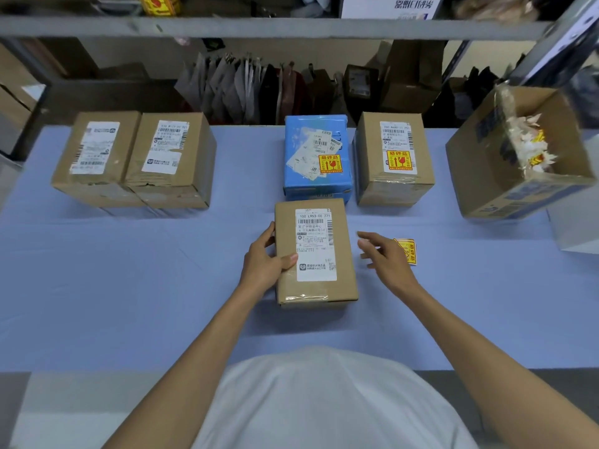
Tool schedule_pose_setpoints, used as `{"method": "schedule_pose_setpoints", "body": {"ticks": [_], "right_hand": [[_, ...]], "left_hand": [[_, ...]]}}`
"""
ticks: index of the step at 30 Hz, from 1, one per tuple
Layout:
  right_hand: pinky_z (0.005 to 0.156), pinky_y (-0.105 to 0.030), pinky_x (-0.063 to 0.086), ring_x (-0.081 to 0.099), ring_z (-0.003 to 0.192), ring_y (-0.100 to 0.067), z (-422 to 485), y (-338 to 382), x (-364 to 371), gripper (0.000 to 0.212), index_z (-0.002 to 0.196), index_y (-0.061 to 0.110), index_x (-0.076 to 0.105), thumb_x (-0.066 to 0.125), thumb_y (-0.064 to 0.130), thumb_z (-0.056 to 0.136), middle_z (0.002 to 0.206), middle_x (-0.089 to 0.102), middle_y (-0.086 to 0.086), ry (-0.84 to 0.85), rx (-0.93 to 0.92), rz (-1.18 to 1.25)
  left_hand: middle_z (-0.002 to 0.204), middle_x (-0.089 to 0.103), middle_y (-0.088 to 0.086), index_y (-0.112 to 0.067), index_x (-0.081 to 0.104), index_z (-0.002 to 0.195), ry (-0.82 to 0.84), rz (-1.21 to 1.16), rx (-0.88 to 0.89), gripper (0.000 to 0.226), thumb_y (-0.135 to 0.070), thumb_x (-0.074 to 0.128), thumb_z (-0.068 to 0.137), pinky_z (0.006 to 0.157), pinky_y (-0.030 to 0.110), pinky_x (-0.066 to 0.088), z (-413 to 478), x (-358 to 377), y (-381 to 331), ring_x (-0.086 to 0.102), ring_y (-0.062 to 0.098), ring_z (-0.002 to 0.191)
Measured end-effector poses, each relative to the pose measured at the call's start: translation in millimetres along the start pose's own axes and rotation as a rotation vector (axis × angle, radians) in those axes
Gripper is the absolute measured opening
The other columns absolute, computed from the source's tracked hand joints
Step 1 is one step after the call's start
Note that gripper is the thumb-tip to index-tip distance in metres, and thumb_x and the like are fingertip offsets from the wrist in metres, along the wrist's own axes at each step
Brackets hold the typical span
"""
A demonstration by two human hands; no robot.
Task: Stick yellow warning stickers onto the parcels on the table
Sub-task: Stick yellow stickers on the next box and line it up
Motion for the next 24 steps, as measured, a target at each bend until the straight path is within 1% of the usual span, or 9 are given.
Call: {"method": "schedule_pose_setpoints", "body": {"ticks": [2,4,6,8,13,17,20,21,24], "right_hand": [[0.083,-0.044,0.054,0.064,0.096,-0.03,11.4,-17.5,-18.9,0.032,0.121,0.013,0.061,0.062,0.024,0.091,0.103,0.066,-0.007,-0.152,0.051,-0.162],[0.087,-0.039,0.047,0.059,0.106,-0.032,18.0,-32.0,-33.2,0.035,0.121,0.011,0.06,0.064,0.021,0.087,0.112,0.063,-0.011,-0.247,0.125,-0.347],[0.084,-0.037,0.043,0.056,0.109,-0.033,21.8,-41.9,-39.9,0.037,0.119,0.01,0.059,0.066,0.023,0.086,0.118,0.057,-0.014,-0.263,0.198,-0.446],[0.082,-0.039,0.044,0.054,0.108,-0.035,24.3,-45.3,-40.5,0.036,0.115,0.009,0.058,0.068,0.022,0.084,0.118,0.054,-0.016,-0.264,0.232,-0.49],[0.072,-0.039,0.039,0.041,0.114,-0.039,29.2,-45.8,-32.7,0.041,0.112,-0.002,0.051,0.072,0.013,0.08,0.121,0.044,-0.022,-0.276,0.281,-0.607],[0.076,-0.044,0.044,0.043,0.112,-0.041,31.1,-45.9,-33.0,0.045,0.111,-0.005,0.048,0.073,0.006,0.075,0.118,0.048,-0.025,-0.326,0.291,-0.569],[0.075,-0.04,0.045,0.056,0.1,-0.038,28.5,-43.3,-33.2,0.031,0.106,0.0,0.049,0.064,-0.004,0.079,0.105,0.061,-0.02,-0.348,0.208,-0.326],[0.076,-0.037,0.044,0.058,0.098,-0.036,27.8,-42.0,-33.3,0.03,0.106,0.001,0.05,0.062,-0.006,0.079,0.102,0.063,-0.019,-0.35,0.19,-0.266],[0.081,-0.039,0.043,0.053,0.104,-0.036,28.1,-37.6,-33.3,0.041,0.111,0.001,0.052,0.072,0.0,0.075,0.113,0.055,-0.019,-0.359,0.181,-0.334]], "left_hand": [[0.142,0.048,-0.002,-0.026,0.034,0.145,0.009,0.013,-0.004,0.082,-0.007,0.077,0.077,0.104,0.037,0.042,1.6,-0.4,-0.1,0.049,0.017,0.126],[0.142,0.047,-0.001,-0.026,0.034,0.142,0.029,0.017,-0.016,0.08,-0.007,0.076,0.077,0.104,0.038,0.043,2.9,-0.5,-1.3,0.048,0.016,0.123],[0.142,0.046,-0.001,-0.027,0.033,0.141,0.045,0.01,-0.027,0.079,-0.005,0.075,0.078,0.101,0.038,0.045,3.1,-0.3,-2.8,0.048,0.014,0.117],[0.141,0.046,-0.001,-0.027,0.033,0.14,0.053,0.005,-0.028,0.078,-0.004,0.074,0.078,0.098,0.036,0.045,2.6,0.0,-4.1,0.048,0.012,0.114],[0.14,0.046,-0.002,-0.027,0.034,0.138,0.064,-0.013,-0.036,0.078,-0.004,0.076,0.077,0.096,0.035,0.047,3.0,-1.5,-4.1,0.048,0.012,0.114],[0.139,0.047,-0.002,-0.028,0.034,0.138,0.063,-0.022,-0.046,0.078,-0.004,0.076,0.077,0.099,0.04,0.048,3.0,-1.4,-3.4,0.049,0.013,0.112],[0.139,0.048,-0.002,-0.028,0.035,0.138,0.059,-0.034,-0.057,0.078,-0.003,0.076,0.077,0.101,0.047,0.048,3.5,-1.2,-3.0,0.05,0.015,0.114],[0.139,0.048,-0.001,-0.028,0.035,0.137,0.058,-0.041,-0.063,0.078,-0.003,0.076,0.076,0.1,0.049,0.048,3.7,-1.1,-3.4,0.051,0.017,0.116],[0.138,0.049,0.001,-0.029,0.034,0.137,0.062,-0.049,-0.077,0.078,-0.002,0.076,0.076,0.099,0.05,0.048,4.5,-0.5,-5.2,0.052,0.021,0.121]]}}
Point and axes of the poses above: each hand's wrist, its own z-axis towards the middle knuckle, its own x-axis out of the palm, y = z × x, the point moved 3 cm from there along z, towards the middle knuckle
